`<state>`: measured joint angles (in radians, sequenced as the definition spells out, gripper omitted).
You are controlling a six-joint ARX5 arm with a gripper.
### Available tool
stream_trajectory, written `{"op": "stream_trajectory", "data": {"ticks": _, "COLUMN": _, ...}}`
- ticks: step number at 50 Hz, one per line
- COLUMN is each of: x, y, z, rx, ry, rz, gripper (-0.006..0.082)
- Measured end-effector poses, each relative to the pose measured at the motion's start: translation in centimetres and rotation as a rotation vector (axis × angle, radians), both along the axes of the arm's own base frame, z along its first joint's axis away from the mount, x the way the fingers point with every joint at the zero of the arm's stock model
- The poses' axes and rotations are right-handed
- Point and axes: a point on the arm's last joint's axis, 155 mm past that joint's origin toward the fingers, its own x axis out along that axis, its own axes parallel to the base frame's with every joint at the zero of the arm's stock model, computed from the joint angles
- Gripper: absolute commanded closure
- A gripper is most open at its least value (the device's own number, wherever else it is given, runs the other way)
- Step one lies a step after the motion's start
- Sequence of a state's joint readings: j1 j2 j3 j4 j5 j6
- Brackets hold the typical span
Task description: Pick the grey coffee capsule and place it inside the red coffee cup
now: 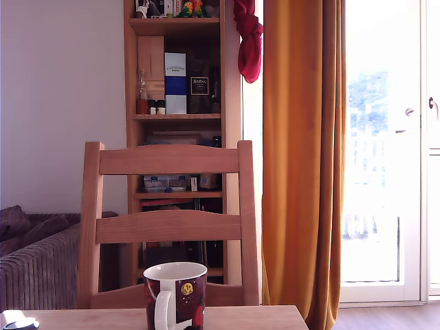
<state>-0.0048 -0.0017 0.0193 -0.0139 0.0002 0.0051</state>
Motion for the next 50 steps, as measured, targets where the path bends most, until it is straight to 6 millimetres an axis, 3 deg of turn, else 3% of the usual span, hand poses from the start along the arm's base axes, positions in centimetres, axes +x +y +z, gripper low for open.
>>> {"op": "stream_trajectory", "data": {"ticks": 12, "x": -0.3, "y": -2.0, "z": -0.4, "rx": -0.327, "ry": 0.047, "rz": -0.142, "gripper": 0.0786}}
{"op": "stream_trajectory", "data": {"ticks": 19, "x": -0.6, "y": -2.6, "z": -0.2, "rx": -0.411, "ry": 0.085, "rz": -0.166, "gripper": 0.0786}}
{"op": "stream_trajectory", "data": {"ticks": 30, "x": -0.5, "y": -4.1, "z": 1.9, "rx": -0.463, "ry": 0.173, "rz": -0.228, "gripper": 0.0786}}
{"op": "stream_trajectory", "data": {"ticks": 34, "x": -0.1, "y": -5.4, "z": 0.9, "rx": -0.477, "ry": 0.26, "rz": -0.272, "gripper": 0.0786}}
{"op": "stream_trajectory", "data": {"ticks": 42, "x": 0.4, "y": -8.5, "z": -3.3, "rx": -0.503, "ry": 0.476, "rz": -0.365, "gripper": 0.0786}}
{"op": "stream_trajectory", "data": {"ticks": 50, "x": 0.8, "y": -9.6, "z": -6.3, "rx": -0.52, "ry": 0.612, "rz": -0.36, "gripper": 0.0773}}
